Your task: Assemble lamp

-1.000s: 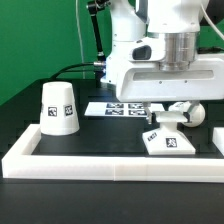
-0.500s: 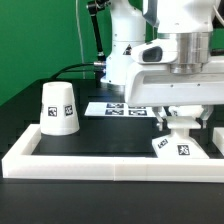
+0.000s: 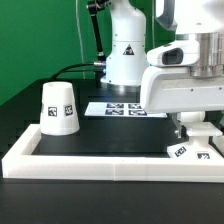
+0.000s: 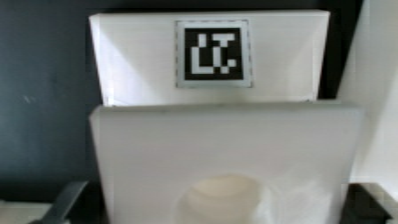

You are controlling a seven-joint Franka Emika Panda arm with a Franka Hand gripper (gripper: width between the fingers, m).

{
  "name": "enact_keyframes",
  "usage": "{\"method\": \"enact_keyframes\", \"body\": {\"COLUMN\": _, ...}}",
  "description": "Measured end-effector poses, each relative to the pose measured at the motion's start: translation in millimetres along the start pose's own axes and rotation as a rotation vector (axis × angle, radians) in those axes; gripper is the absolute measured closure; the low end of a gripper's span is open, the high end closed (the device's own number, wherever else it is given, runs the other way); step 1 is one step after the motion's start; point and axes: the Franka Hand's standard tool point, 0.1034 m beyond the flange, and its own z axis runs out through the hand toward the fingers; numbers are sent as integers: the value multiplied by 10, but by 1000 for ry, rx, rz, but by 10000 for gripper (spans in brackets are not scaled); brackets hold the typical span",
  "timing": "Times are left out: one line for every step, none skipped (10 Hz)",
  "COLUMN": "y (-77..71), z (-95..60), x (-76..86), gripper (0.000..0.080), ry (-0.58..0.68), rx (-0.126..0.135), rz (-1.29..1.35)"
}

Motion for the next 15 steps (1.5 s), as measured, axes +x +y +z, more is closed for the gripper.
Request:
{"method": "enact_keyframes", "body": {"y": -44, "z": 2, "x": 13, "gripper": 263, "ry": 1, "rx": 1, "rz": -3}}
{"method": "enact_keyframes", "body": {"y": -44, "z": 3, "x": 12, "gripper": 263, "ry": 0, "rx": -1, "rz": 1}}
{"method": "enact_keyframes", "body": {"y": -44, "z": 2, "x": 13, "gripper": 263, "ry": 0, "rx": -1, "rz": 0}}
{"method": "enact_keyframes", "body": {"y": -37, "z": 2, "x": 12, "gripper": 263, "ry": 0, "rx": -2, "rz": -9}}
{"method": "enact_keyframes", "body": {"y": -23, "z": 2, "x": 10, "gripper": 204, "ry": 0, "rx": -2, "rz": -16}}
{"method": "enact_keyframes", "body": {"y": -17, "z": 0, "x": 11, "gripper": 122, "ry": 0, "rx": -2, "rz": -16}}
{"method": "enact_keyframes", "body": {"y": -14, "z": -19, "x": 10, "gripper": 122, "ry": 2, "rx": -2, "rz": -17}}
{"method": "enact_keyframes", "body": {"y": -7, "z": -46, "x": -28, "gripper": 104, "ry": -1, "rx": -3, "rz": -16}}
{"method": "enact_keyframes", "body": {"y": -8, "z": -98, "x": -103, "gripper": 104, "ry": -5, "rx": -3, "rz": -16}}
{"method": "enact_keyframes", "body": {"y": -10, "z": -145, "x": -219, "gripper": 101, "ry": -14, "rx": -4, "rz": -10}}
{"method": "enact_keyframes", "body": {"y": -24, "z": -203, "x": -347, "gripper": 100, "ry": -24, "rx": -5, "rz": -3}}
{"method": "enact_keyframes", "body": {"y": -68, "z": -265, "x": -469, "gripper": 100, "ry": -32, "rx": -5, "rz": 17}}
{"method": "enact_keyframes", "body": {"y": -134, "z": -316, "x": -602, "gripper": 100, "ry": -39, "rx": -6, "rz": 37}}
{"method": "enact_keyframes", "body": {"y": -218, "z": -330, "x": -720, "gripper": 100, "ry": -47, "rx": -7, "rz": 57}}
{"method": "enact_keyframes", "body": {"y": -331, "z": -310, "x": -806, "gripper": 100, "ry": -44, "rx": -6, "rz": 56}}
